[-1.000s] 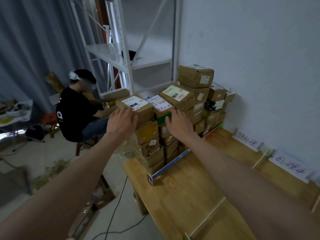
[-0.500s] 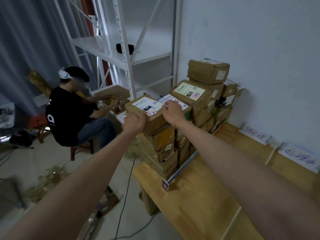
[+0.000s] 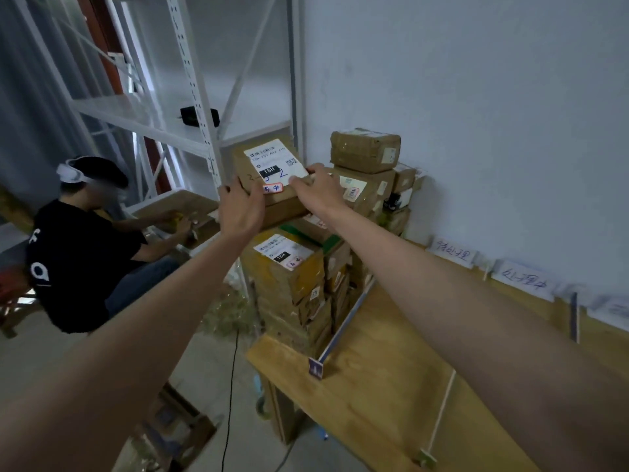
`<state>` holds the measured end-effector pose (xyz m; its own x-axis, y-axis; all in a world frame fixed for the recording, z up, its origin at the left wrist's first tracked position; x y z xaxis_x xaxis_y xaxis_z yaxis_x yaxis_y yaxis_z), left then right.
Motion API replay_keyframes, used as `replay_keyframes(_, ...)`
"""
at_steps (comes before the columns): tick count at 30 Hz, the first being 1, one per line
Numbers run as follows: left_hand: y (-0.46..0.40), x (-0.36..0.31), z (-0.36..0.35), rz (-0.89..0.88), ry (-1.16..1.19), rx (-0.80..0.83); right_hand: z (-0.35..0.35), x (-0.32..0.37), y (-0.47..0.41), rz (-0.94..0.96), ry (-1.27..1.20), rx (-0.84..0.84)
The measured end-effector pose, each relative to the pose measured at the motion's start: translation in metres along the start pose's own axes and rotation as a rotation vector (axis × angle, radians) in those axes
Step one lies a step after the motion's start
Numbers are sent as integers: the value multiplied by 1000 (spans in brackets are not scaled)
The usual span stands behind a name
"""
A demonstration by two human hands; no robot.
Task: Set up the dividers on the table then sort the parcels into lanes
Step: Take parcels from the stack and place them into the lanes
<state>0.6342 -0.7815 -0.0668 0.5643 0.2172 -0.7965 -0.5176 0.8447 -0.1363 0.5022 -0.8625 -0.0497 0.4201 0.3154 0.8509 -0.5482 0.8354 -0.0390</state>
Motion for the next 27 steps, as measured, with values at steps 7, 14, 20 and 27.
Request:
replay_keyframes(7,5,-62,-44,-237,10,147,68,-9,55,-43,27,-294)
replay_keyframes(14,43,-102,-128,-378,-55,534,132,-78,144,-312,-79,-481)
replay_keyframes(20,99,-107,-204,-601,-401,720,161,-155,249,-570,-133,-586)
replay_keyframes(27,163,-120,-272,-769,-654,787,183,-218,353,-727,-266,-684)
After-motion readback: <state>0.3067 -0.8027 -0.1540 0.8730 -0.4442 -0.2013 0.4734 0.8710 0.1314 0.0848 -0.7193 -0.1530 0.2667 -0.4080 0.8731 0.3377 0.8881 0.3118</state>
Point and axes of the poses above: each hand's wrist, its own y-axis away from the middle knuckle, its own z-axis out of the back of the hand, x = y × z, the point moved 3 cm from there along -y, towards the middle knuckle, and after that the axes turned 14 degrees about x, right-handed, at the moved point
